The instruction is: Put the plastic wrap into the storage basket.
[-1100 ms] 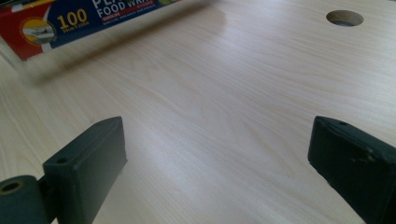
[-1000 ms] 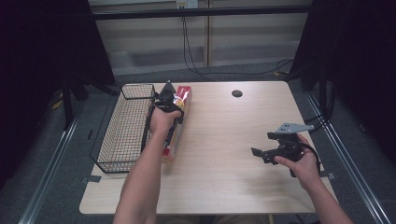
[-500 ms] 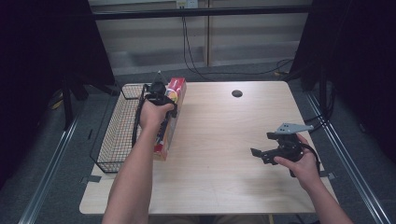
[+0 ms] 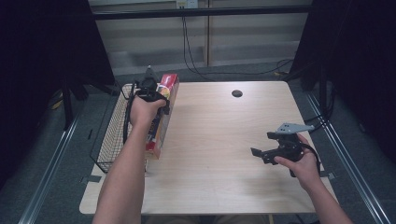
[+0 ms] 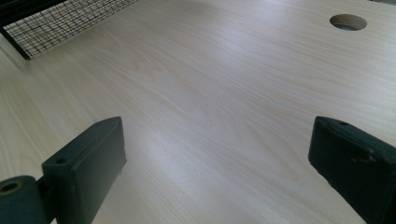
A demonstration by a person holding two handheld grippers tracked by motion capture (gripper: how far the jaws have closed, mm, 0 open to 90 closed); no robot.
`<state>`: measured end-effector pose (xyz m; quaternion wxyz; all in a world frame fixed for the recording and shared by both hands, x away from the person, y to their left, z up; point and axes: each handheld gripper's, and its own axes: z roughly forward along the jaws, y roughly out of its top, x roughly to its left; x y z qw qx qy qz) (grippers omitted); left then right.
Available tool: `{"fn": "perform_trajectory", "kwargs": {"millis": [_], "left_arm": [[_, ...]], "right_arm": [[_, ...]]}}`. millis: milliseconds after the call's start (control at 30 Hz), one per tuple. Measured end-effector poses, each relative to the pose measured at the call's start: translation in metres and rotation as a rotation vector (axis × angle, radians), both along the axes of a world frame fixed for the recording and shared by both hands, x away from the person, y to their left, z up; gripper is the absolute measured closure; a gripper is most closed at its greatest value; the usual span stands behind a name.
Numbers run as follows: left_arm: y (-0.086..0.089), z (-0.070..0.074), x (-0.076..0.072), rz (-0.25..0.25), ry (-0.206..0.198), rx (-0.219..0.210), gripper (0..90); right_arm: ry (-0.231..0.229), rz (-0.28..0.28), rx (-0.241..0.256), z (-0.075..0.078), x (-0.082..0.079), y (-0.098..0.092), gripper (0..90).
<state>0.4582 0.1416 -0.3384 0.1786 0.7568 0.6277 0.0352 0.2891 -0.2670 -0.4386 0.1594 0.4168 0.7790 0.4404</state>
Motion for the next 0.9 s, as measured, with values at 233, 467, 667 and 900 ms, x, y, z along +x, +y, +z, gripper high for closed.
{"fn": "perform_trajectory", "kwargs": {"millis": [233,467,667,900], "left_arm": [[0.012,0.004,-0.003,0.013,0.013,0.003,44.0],[0.023,0.009,-0.007,0.019,0.002,0.02,44.0],[0.031,0.014,-0.009,0.037,0.008,0.011,44.0],[0.039,0.017,-0.012,0.054,0.01,0.009,44.0]], "right_arm": [[-0.004,0.01,-0.005,-0.001,0.0,0.002,3.6],[-0.004,0.013,-0.012,-0.002,0.001,0.005,3.5],[-0.011,0.023,-0.013,-0.002,0.001,0.006,3.0],[-0.011,0.04,0.0,-0.002,0.0,0.007,1.0]]}}
